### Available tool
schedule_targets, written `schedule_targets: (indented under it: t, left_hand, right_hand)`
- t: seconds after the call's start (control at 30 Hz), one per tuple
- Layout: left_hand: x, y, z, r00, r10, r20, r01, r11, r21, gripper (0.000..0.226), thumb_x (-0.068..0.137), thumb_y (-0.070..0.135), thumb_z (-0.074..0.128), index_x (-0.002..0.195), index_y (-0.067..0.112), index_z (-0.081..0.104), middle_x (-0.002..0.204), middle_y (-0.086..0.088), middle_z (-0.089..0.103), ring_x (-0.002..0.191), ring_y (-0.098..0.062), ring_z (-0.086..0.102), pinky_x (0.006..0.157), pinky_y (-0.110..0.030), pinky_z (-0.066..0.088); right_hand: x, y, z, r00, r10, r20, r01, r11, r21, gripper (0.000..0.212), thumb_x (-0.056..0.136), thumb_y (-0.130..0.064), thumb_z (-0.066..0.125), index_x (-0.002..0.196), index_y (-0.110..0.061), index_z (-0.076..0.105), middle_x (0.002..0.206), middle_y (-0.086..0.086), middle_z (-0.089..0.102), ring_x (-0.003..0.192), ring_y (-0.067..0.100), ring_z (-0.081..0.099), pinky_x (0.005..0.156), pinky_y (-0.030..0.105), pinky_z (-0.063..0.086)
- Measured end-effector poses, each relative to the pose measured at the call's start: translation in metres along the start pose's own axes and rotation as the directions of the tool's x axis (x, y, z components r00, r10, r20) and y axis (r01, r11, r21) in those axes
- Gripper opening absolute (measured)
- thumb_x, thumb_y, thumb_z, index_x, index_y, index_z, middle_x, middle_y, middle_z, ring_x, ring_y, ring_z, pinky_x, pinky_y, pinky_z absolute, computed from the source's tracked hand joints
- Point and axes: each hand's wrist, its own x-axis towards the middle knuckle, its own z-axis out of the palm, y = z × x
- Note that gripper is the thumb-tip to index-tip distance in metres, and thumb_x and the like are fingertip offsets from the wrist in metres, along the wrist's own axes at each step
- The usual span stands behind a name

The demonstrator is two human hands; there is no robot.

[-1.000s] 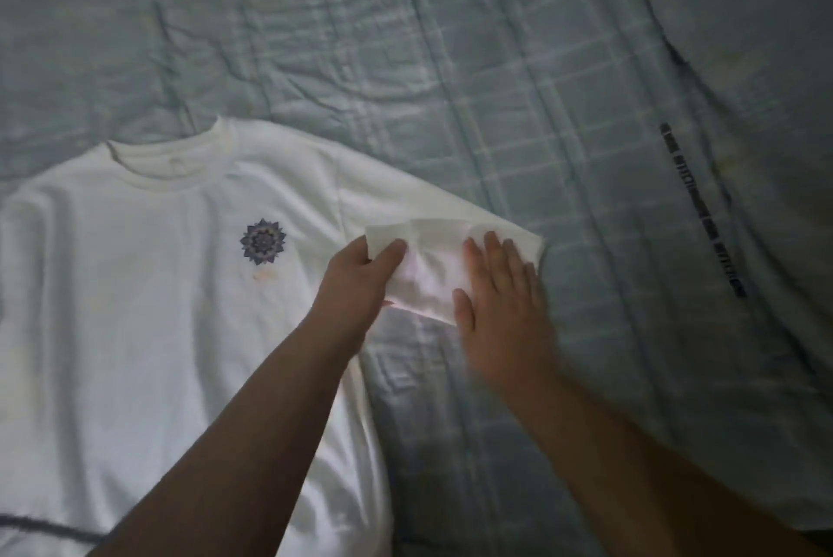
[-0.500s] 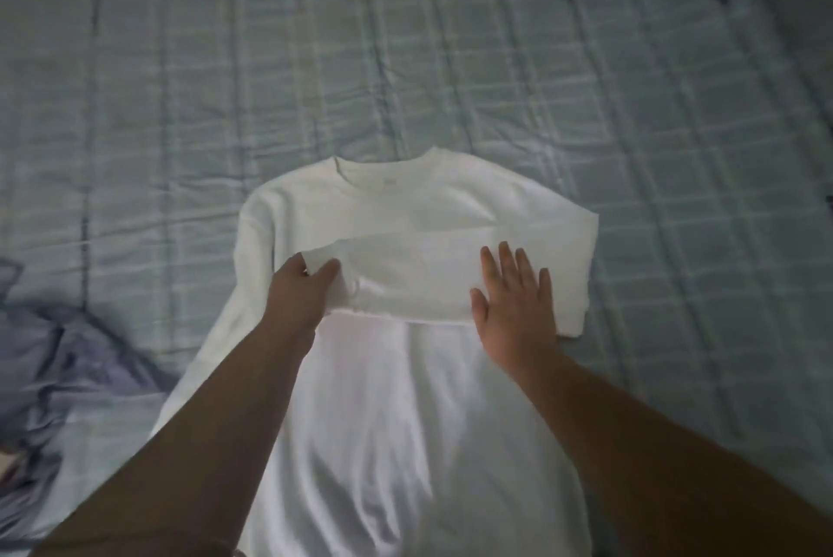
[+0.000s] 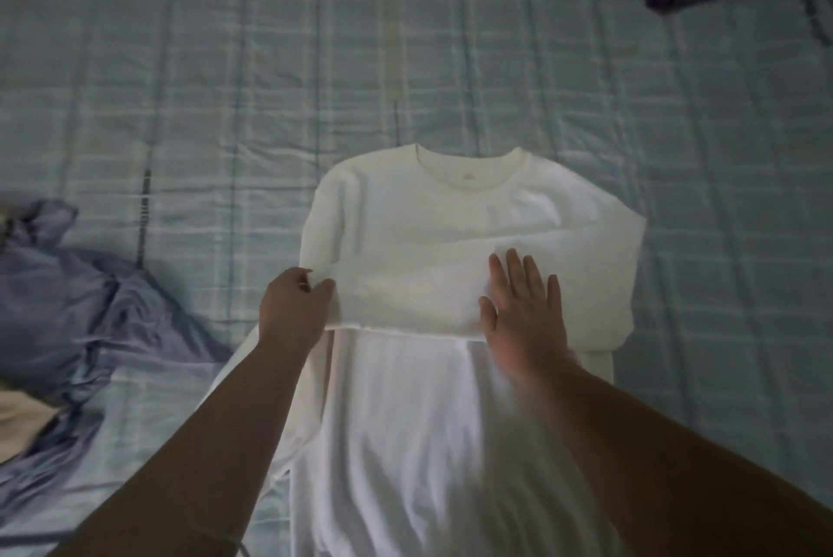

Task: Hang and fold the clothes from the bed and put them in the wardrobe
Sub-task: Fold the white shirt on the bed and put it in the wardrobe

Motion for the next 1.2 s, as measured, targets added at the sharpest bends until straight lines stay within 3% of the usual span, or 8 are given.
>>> schedule_targets:
  t: [0.13,0.23,0.47,0.67,0.8,0.93,1.07,1.2]
  left_hand:
    - [0.002,-0.016,-0.002,0.996,0.089,-0.001,-0.087,0.971,0.224,0.012,0.085,0.035,0.065,0.085,0.024,0.060,0.074,0.008,0.055,0.076,-0.023,0.054,0.068,-0.032,0.039]
    - [-0.001,-0.020,0.004,0.997,0.082,0.007,-0.079,0.921,0.381,0.025,0.087,0.040,0.065,0.100,0.019,0.061,0.096,-0.004,0.053,0.094,-0.030,0.056,0.080,-0.040,0.047]
    - [-0.024,-0.032,-0.008,0.995,0.074,-0.060,-0.066,0.990,0.121,0.034,0.085,0.034,0.072,0.105,0.017,0.050,0.102,-0.005,0.057,0.088,-0.023,0.055,0.081,-0.037,0.045]
    - [-0.066,-0.096,-0.059,0.997,0.047,-0.060,-0.033,0.977,0.208,0.032,0.084,0.003,0.060,0.116,0.009,0.059,0.108,-0.014,0.061,0.101,-0.033,0.057,0.094,-0.044,0.045]
    - [-0.086,-0.158,-0.094,0.988,-0.132,-0.083,0.152,0.939,0.310,0.037,0.083,0.010,0.062,0.119,0.014,0.057,0.115,-0.015,0.057,0.110,-0.036,0.052,0.097,-0.044,0.042]
    - [-0.112,-0.217,-0.120,0.955,-0.297,-0.011,0.290,0.924,0.249,0.040,0.083,0.022,0.069,0.120,0.013,0.057,0.115,-0.014,0.059,0.110,-0.037,0.056,0.096,-0.047,0.047]
    - [-0.115,-0.257,-0.137,0.944,-0.299,0.139,0.229,0.899,0.373,0.047,0.084,0.043,0.068,0.125,0.025,0.055,0.120,-0.003,0.062,0.111,-0.029,0.058,0.094,-0.044,0.048]
    - [-0.097,-0.281,-0.170,0.852,-0.286,0.438,0.137,0.930,0.341,0.048,0.086,0.048,0.070,0.123,0.018,0.061,0.124,0.000,0.060,0.114,-0.022,0.057,0.086,-0.028,0.041]
  right_hand:
    - [0.008,-0.014,0.018,0.994,-0.058,-0.090,0.061,0.998,0.026,0.063,0.096,-0.038,0.033,0.155,-0.019,0.025,0.162,0.008,0.022,0.149,0.028,0.020,0.118,0.056,0.016]
    - [0.009,-0.014,0.030,0.985,-0.052,-0.165,0.059,0.997,0.039,0.062,0.096,-0.036,0.038,0.154,-0.018,0.029,0.161,0.010,0.025,0.148,0.029,0.023,0.118,0.057,0.015]
    - [0.002,-0.024,0.011,0.984,-0.066,-0.163,0.082,0.992,0.094,0.061,0.094,-0.033,0.038,0.152,-0.014,0.032,0.159,0.012,0.029,0.146,0.031,0.026,0.115,0.058,0.021]
    - [-0.040,-0.100,-0.002,0.906,-0.361,-0.221,0.406,0.889,0.211,0.058,0.097,-0.033,0.036,0.150,-0.011,0.037,0.158,0.012,0.032,0.147,0.031,0.027,0.117,0.052,0.025]
    - [-0.071,-0.160,0.007,0.815,-0.538,-0.214,0.578,0.780,0.241,0.056,0.096,-0.029,0.040,0.150,-0.012,0.038,0.157,0.011,0.033,0.148,0.029,0.024,0.118,0.050,0.023]
    - [-0.100,-0.211,0.017,0.739,-0.652,-0.169,0.672,0.696,0.252,0.053,0.096,-0.028,0.043,0.147,-0.011,0.043,0.156,0.012,0.036,0.147,0.030,0.025,0.118,0.049,0.024]
    - [-0.116,-0.254,0.027,0.696,-0.712,-0.089,0.715,0.676,0.178,0.053,0.096,-0.029,0.041,0.146,-0.012,0.044,0.155,0.011,0.037,0.147,0.029,0.027,0.119,0.048,0.023]
    - [-0.119,-0.286,0.039,0.721,-0.690,0.070,0.686,0.724,0.076,0.056,0.095,-0.031,0.043,0.148,-0.013,0.042,0.156,0.012,0.036,0.146,0.031,0.028,0.117,0.052,0.023]
